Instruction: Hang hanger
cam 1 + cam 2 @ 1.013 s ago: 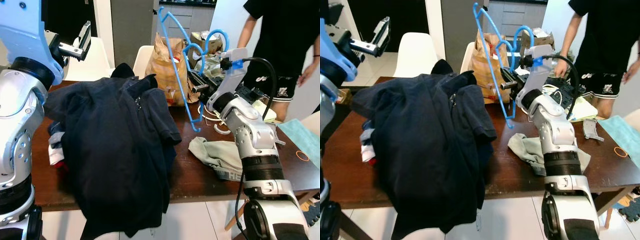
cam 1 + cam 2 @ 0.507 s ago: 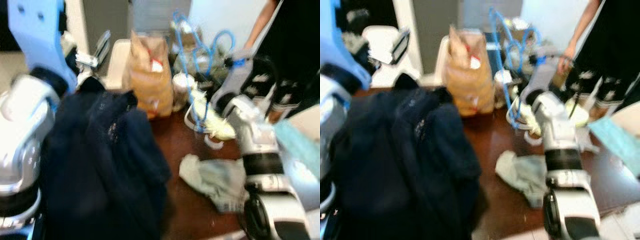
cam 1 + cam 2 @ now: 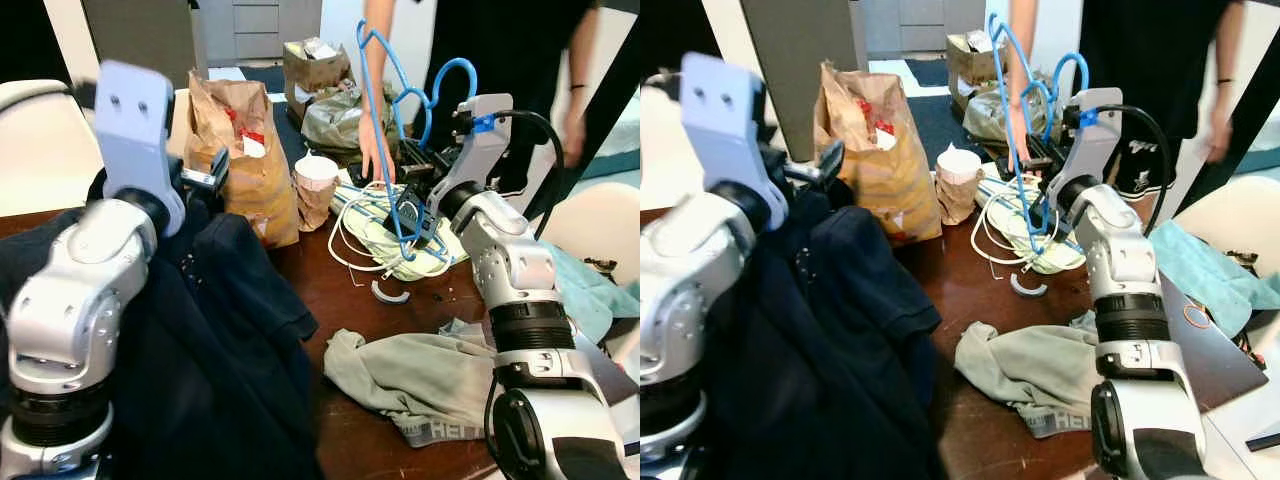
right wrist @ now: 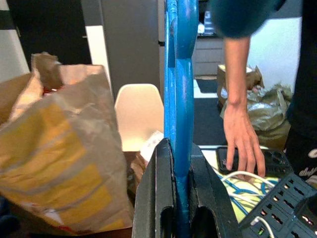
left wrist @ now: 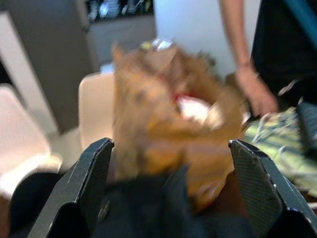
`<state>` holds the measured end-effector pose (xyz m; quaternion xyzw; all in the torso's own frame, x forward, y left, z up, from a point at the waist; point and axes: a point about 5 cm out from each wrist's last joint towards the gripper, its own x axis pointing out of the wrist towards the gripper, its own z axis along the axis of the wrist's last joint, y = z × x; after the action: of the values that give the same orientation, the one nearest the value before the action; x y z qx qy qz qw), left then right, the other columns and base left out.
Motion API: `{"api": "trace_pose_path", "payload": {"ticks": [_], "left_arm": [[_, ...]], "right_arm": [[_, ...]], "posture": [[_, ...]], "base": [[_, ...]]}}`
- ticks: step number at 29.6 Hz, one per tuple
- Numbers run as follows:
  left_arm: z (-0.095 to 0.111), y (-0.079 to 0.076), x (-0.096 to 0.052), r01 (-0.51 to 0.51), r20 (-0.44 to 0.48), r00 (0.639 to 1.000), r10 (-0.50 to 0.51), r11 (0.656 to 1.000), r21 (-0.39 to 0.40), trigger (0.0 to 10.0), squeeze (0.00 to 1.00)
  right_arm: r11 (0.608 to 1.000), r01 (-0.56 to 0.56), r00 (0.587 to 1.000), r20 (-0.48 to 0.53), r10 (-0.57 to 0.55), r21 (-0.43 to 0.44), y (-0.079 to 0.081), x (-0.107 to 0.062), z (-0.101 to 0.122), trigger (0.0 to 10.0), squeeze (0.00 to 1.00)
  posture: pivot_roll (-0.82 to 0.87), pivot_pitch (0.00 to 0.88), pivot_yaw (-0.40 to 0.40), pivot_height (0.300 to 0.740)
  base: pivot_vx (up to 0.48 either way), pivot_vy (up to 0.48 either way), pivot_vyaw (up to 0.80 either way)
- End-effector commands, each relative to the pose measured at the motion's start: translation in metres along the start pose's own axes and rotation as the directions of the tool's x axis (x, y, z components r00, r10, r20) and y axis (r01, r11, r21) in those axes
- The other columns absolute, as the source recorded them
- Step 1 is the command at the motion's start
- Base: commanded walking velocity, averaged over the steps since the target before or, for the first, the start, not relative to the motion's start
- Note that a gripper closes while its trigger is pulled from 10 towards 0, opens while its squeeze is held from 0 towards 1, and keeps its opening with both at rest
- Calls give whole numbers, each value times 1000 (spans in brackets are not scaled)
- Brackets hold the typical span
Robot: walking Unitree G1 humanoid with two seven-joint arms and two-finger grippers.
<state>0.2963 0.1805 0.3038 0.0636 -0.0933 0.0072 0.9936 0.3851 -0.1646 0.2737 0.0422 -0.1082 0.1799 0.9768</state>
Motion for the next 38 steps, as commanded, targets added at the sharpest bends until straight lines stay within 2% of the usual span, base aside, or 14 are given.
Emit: {"api": "trace_pose_path", "payload": {"ticks": [1,3,4,7,10,13,16,18,20,21,23,32,34,38], "left_arm": [[-4,2,0,-27,-24,999,27,1000,-3,10000,0],[-3,4,3,-57,-59,997,52,994,-88,10000,0],[-3,4,3,-57,-59,997,52,994,-88,10000,0],[31,1,6,-46,27,998,51,983,-180,10000,0],[60,10,8,-84,98,990,104,978,-189,10000,0],[73,23,11,-143,126,978,165,975,-168,10000,0],[73,36,16,-223,100,966,240,962,-158,10000,0],[55,61,25,-393,-43,919,391,909,-138,10000,0],[22,79,33,-515,-262,839,477,852,-96,10000,0],[3,89,36,-562,-367,778,509,825,-47,10000,0],[-5,95,38,-581,-404,751,522,813,-28,10000,0],[-15,102,56,-525,-433,754,494,849,54,10000,0],[-12,96,61,-496,-422,773,474,866,63,10000,0],[6,80,75,-420,-345,846,406,907,37,10000,0]], "right_arm": [[1000,-5,1000,13,5,-10,1,1,3,10000,0],[1000,-6,1000,13,6,-13,0,1,4,10000,0],[1000,-6,1000,13,6,-13,0,1,4,10000,0],[1000,-5,1000,13,5,-16,-1,1,3,10000,0],[1000,-7,1000,11,7,-14,0,1,2,10000,0],[1000,-11,1000,10,11,-12,1,2,2,10000,0],[1000,-13,1000,10,13,-10,2,2,2,10000,0],[1000,-16,1000,12,16,-8,3,3,2,10000,0],[1000,-18,1000,14,19,-8,3,3,3,10000,0],[1000,-19,1000,14,19,-9,3,2,4,10000,0],[1000,-17,1000,14,17,-12,1,2,4,10000,0],[1000,-18,1000,13,18,-14,2,1,5,10000,0],[1000,-20,1000,12,20,-14,2,1,5,10000,0],[1000,-21,1000,14,21,-15,2,2,6,10000,0]], "posture": [[71,0,-70,740],[65,0,-69,740],[65,0,-69,740],[69,0,-69,740],[79,0,-70,740],[83,0,-72,740],[85,0,-72,740],[80,0,-72,740],[77,0,-73,740],[74,0,-73,740],[72,0,-73,740],[69,0,-76,740],[69,0,-77,740],[66,0,-79,740]], "base": [[0,0,0],[0,0,0],[0,0,0],[0,0,0],[0,0,0],[0,0,0],[0,0,0],[0,0,0],[0,0,0],[0,0,0],[0,0,0],[0,0,0],[0,0,0],[0,0,0]]}}
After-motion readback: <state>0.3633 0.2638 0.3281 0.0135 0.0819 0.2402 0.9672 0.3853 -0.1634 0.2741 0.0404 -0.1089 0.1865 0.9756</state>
